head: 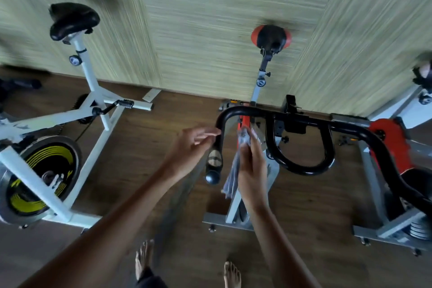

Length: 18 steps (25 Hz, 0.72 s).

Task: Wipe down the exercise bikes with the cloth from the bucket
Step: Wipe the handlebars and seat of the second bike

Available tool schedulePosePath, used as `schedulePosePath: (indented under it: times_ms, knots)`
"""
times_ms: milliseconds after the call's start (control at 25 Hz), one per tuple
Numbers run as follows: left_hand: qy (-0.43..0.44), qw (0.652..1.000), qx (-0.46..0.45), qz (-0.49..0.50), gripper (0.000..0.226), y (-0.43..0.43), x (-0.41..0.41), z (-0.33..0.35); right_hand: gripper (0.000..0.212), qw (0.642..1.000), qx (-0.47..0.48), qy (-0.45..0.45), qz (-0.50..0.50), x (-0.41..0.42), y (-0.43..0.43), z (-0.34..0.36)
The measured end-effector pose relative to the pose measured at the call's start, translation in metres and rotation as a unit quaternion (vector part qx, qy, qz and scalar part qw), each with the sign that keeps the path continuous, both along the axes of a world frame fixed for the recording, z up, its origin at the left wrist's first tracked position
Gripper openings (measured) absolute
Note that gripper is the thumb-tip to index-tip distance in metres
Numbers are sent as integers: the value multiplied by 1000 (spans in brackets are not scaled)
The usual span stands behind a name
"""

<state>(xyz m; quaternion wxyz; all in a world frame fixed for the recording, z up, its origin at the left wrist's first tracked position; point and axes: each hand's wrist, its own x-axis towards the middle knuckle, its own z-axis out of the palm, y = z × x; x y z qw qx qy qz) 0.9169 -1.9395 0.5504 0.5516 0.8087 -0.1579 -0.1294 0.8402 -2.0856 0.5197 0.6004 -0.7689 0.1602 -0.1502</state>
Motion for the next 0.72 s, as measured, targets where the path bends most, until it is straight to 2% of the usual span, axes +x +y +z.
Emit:
schedulePosePath:
  times_ms: [120,240,400,560,720]
  knots:
    - [2,995,-19,-102,24,12,4,1,44,996,66,11,-51,-25,35,0]
    - [-9,980,-26,-195,19,21,13,9,32,975,114,-29,-187,-43,82,12]
    - [-1,943,12,-333,21,28,24,8,35,934,105,-85,-332,-50,140,39]
    - [-29,922,1,-387,21,28,28,9,41,910,52,-100,-399,-37,163,29]
    - [-47,912,-57,-404,18,21,36,-1,42,903,-74,-124,-405,-21,159,-13]
